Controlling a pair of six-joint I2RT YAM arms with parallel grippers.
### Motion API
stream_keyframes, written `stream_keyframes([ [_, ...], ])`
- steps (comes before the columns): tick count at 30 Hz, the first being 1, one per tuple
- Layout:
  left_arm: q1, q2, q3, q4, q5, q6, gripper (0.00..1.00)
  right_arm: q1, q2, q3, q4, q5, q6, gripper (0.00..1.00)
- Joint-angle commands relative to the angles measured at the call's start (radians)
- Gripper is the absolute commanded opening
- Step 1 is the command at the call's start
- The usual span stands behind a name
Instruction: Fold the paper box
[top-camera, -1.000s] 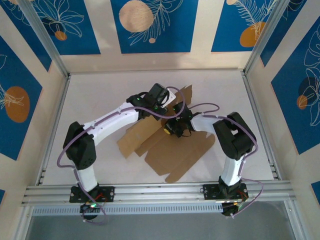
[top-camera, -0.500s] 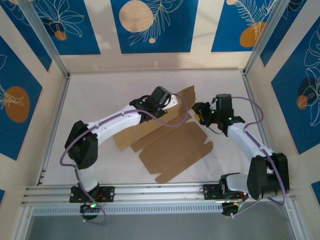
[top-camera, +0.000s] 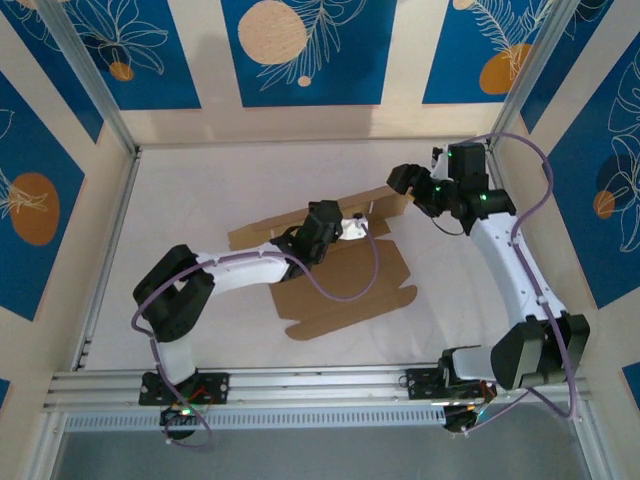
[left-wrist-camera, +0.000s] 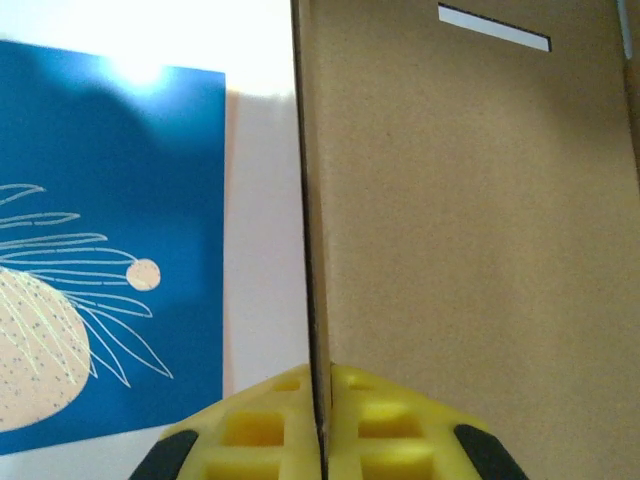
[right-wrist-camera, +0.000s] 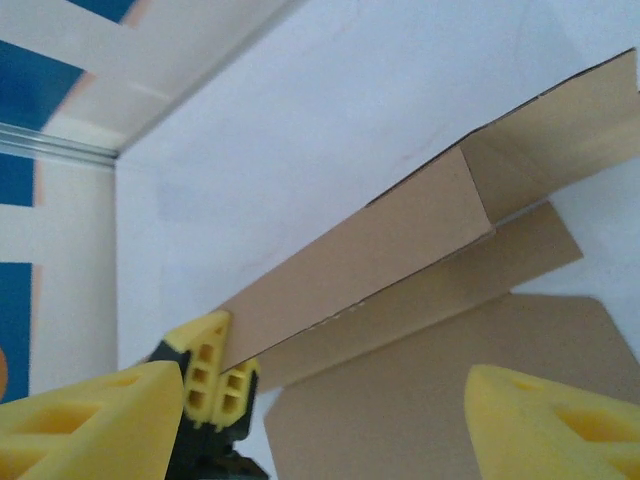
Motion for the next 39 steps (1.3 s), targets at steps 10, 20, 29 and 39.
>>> stream_keyframes([
  [10, -0.004, -0.091, -0.049, 0.110, 0.068, 0.099, 0.00, -0.012, 0.145, 0.130, -0.171, -0.011, -0.091, 0.68],
  [20, 0.011, -0.170, 0.076, -0.174, 0.135, -0.036, 0.00, -0.140, 0.087, 0.018, 0.039, -0.266, 0.250, 0.61],
  [29, 0.073, -0.178, 0.308, -0.721, 0.372, -0.191, 0.00, -0.083, -0.158, -0.062, 0.177, 0.085, -0.251, 0.63],
  [39, 0.174, -0.124, 0.478, -0.923, 0.492, -0.167, 0.00, 0.094, -0.264, -0.256, 0.366, 0.135, -1.269, 0.64],
])
